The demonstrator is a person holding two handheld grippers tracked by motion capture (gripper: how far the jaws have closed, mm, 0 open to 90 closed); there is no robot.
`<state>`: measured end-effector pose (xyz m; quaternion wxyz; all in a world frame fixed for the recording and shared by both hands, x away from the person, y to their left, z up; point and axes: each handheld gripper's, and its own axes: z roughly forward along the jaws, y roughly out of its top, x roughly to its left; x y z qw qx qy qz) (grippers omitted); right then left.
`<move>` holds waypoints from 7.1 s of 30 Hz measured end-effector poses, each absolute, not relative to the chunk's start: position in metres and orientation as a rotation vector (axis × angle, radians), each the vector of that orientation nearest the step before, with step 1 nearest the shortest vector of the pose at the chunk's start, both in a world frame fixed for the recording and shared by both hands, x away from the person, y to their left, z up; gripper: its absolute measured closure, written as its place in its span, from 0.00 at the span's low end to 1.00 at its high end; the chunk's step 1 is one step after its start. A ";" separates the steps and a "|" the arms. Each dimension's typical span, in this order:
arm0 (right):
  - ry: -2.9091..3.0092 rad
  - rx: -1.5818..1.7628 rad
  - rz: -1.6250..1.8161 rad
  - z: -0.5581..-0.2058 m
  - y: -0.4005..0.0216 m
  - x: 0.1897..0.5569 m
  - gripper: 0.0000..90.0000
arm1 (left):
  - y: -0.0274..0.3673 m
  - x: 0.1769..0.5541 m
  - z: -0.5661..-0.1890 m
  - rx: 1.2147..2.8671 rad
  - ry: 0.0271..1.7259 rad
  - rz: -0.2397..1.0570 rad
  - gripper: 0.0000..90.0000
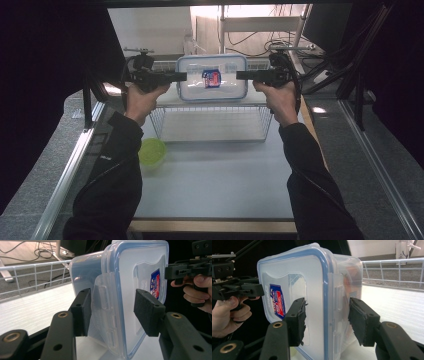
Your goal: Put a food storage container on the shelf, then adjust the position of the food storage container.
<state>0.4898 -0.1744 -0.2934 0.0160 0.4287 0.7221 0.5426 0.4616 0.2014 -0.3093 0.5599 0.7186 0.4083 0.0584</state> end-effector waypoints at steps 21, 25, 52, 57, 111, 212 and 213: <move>2.207 1.290 1.581 -0.299 -0.167 0.493 0.42 | 0.190 0.463 -0.326 1.759 0.965 0.273 0.52; 2.191 1.316 1.605 -0.301 -0.168 0.498 0.42 | 0.191 0.463 -0.329 1.739 0.956 0.250 0.51; 2.228 1.098 1.431 -0.309 -0.166 0.475 0.49 | 0.189 0.428 -0.330 1.779 0.898 0.366 0.55; 2.277 1.120 1.387 -0.326 -0.166 0.476 0.62 | 0.182 0.437 -0.347 1.856 0.936 0.382 0.59; 2.271 0.882 1.360 -0.349 -0.167 0.389 0.07 | 0.173 0.340 -0.389 1.950 0.741 0.392 0.09; 2.420 0.950 1.171 -0.496 -0.203 0.286 0.03 | 0.311 0.354 -0.499 1.817 1.264 0.522 1.00; 2.424 0.949 1.168 -0.496 -0.203 0.286 0.03 | 0.312 0.358 -0.502 1.817 1.272 0.512 1.00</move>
